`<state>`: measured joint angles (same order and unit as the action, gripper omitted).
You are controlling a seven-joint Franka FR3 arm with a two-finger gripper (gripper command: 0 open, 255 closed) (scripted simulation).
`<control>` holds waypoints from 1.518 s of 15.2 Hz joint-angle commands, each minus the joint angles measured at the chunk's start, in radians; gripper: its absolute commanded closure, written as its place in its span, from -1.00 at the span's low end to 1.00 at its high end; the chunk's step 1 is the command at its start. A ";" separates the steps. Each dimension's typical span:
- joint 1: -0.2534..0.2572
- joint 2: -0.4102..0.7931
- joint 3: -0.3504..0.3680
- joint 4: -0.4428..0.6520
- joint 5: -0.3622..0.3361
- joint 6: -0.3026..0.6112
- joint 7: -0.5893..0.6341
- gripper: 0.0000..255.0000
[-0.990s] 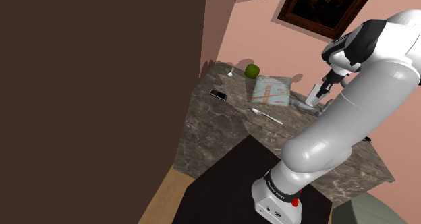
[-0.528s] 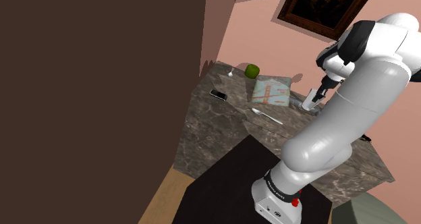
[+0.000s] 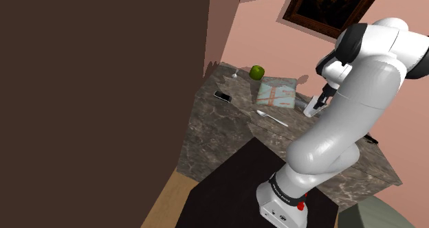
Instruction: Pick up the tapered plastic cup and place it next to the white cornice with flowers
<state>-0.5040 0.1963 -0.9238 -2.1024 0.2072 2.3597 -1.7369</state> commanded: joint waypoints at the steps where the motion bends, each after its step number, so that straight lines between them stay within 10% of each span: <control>1: -0.001 0.004 0.003 -0.009 0.006 0.012 -0.004 1.00; 8: -0.001 0.004 0.003 -0.009 0.007 0.012 -0.004 1.00; 9: -0.001 0.004 0.003 -0.009 0.007 0.012 -0.004 -1.00; 23: 0.054 -0.122 -0.041 0.020 -0.140 -0.088 0.096 -1.00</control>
<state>-0.4497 0.0748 -0.9649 -2.0826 0.0675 2.2724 -1.6407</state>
